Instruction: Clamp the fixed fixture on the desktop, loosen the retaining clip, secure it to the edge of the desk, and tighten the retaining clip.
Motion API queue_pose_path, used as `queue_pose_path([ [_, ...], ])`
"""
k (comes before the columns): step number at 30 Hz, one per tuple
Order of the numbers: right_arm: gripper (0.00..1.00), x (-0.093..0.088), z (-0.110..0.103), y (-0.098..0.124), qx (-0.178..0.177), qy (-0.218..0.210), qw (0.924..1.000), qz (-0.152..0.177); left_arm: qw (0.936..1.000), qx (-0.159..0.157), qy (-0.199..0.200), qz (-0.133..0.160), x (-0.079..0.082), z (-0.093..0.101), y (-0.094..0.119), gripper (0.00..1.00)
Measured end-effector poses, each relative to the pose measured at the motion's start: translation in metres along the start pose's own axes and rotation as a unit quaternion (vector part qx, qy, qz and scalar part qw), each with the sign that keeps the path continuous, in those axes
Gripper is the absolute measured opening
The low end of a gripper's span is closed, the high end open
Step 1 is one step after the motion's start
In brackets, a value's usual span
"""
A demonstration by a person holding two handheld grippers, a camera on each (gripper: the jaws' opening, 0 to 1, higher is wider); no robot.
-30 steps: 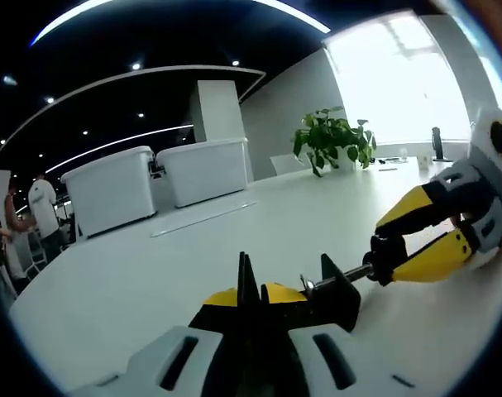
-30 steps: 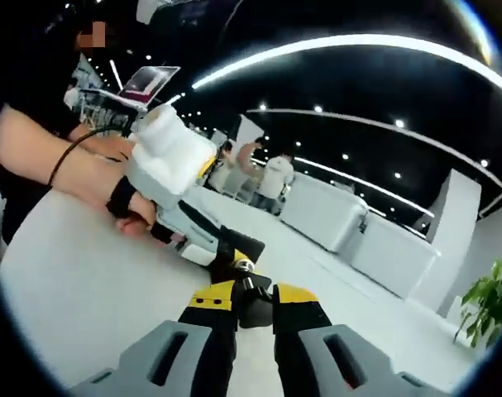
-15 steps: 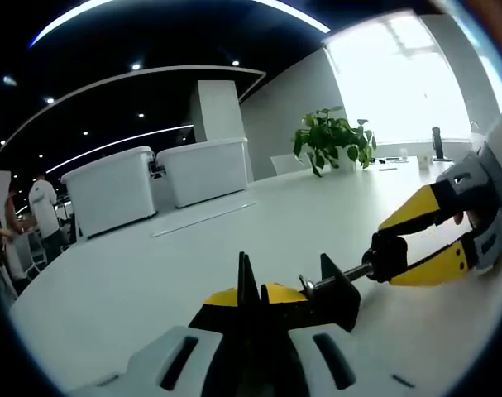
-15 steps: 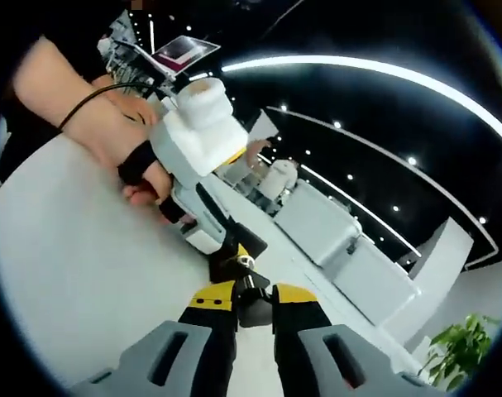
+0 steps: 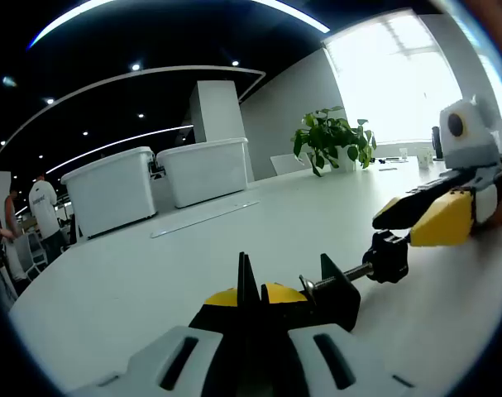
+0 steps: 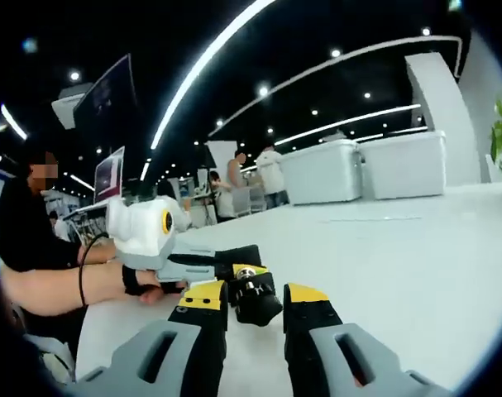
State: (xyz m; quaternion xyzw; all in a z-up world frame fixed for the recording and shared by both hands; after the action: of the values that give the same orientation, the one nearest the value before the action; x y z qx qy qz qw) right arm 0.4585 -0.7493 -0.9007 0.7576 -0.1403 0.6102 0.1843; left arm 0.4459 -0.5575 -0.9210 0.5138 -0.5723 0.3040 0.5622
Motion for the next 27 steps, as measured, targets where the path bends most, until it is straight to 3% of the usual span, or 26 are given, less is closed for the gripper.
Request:
queue_pose_path([
  [6,0.24,-0.005,0.002,-0.007,0.006,-0.007,0.9997,-0.022,1.0000,0.000,0.000,0.000,0.000,0.000,0.000,0.07],
  [11,0.22,-0.006,0.008,-0.013,0.008,-0.043,0.9981,-0.043,1.0000,-0.001,0.001,-0.001,0.000,-0.001,-0.001,0.07],
  [15,0.22,-0.007,0.005,-0.012,0.008,-0.039,0.9982,-0.044,1.0000,0.000,0.002,-0.001,0.000,-0.001,0.000,0.07],
  [19,0.21,-0.005,-0.003,-0.010,-0.012,0.078,0.9965,-0.026,1.0000,0.000,0.002,-0.001,0.001,-0.001,0.000,0.07],
  [22,0.20,-0.005,-0.011,-0.010,-0.032,0.157,0.9869,-0.020,1.0000,0.001,0.002,-0.001,0.001,-0.001,0.000,0.07],
  [24,0.20,-0.006,-0.015,-0.010,-0.040,0.184,0.9819,-0.020,1.0000,0.001,0.002,-0.001,0.001,-0.001,0.000,0.07],
  [27,0.20,-0.006,-0.019,-0.011,-0.055,0.245,0.9677,-0.019,1.0000,0.001,0.003,-0.001,0.001,-0.001,0.000,0.07],
])
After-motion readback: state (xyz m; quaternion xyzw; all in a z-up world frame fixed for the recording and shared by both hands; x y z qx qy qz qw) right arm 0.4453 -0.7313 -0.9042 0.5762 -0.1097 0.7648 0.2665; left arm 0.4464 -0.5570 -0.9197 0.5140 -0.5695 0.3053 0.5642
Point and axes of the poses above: the point that each gripper's makers call its tool centre point, and the gripper's own axes: y roughly backward along the fingers, z roughly to its right, x roughly out of its top, the point moved 10 cm from there along y, roughly backward along the fingers, and after that the axes turned 3 degrees about -z, right-handed, at the moved point
